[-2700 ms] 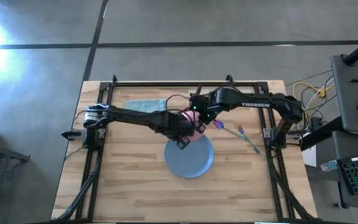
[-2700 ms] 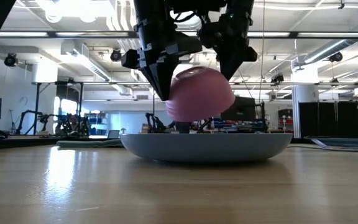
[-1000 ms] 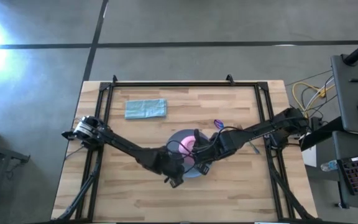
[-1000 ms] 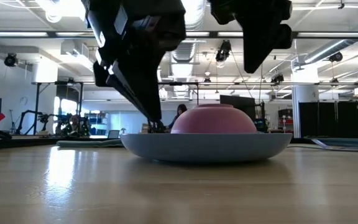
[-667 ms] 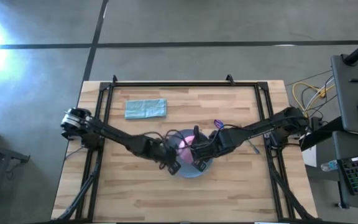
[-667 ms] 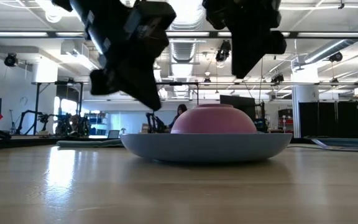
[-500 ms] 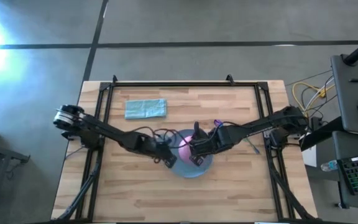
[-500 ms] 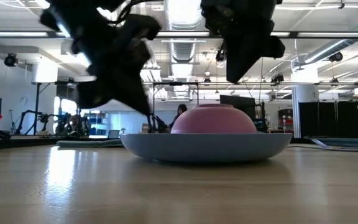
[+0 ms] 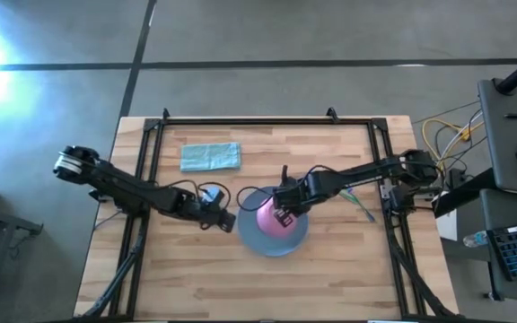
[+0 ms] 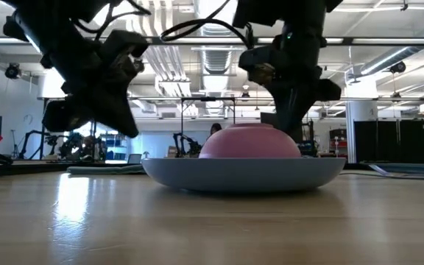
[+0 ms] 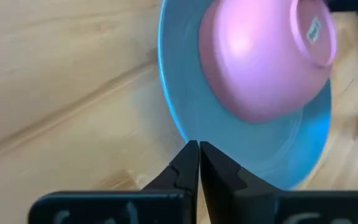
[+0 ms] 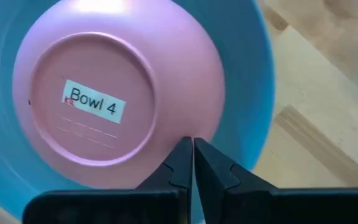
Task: Set table place
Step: Adjust the position of the pink bowl upward
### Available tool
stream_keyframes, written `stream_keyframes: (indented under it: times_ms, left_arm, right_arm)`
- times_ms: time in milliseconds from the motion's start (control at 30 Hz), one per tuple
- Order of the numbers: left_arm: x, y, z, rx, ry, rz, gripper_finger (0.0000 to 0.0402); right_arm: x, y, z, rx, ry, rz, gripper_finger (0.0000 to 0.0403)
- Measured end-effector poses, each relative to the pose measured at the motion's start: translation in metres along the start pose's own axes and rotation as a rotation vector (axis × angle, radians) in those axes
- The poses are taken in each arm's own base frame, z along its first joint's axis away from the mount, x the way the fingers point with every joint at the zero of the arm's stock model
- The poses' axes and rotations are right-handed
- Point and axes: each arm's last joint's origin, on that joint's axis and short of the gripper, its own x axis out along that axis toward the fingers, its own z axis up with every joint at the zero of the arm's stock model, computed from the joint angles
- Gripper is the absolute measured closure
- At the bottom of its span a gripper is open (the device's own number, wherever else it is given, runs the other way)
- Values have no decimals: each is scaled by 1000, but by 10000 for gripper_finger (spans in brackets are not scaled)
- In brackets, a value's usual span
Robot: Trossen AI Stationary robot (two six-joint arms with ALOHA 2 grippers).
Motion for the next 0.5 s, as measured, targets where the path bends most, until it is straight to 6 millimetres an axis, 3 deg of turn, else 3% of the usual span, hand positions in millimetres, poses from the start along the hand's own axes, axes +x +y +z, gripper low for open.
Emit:
stream_keyframes:
  times_ms: [167,500]
  left_arm:
    - [9,15,-7,-28,22,72,402]
    - [27,12,-10,-43,16,37,402]
  right_arm:
    - [2,3,0,-29,16,34,394]
    - [10,12,6,-37,19,139,394]
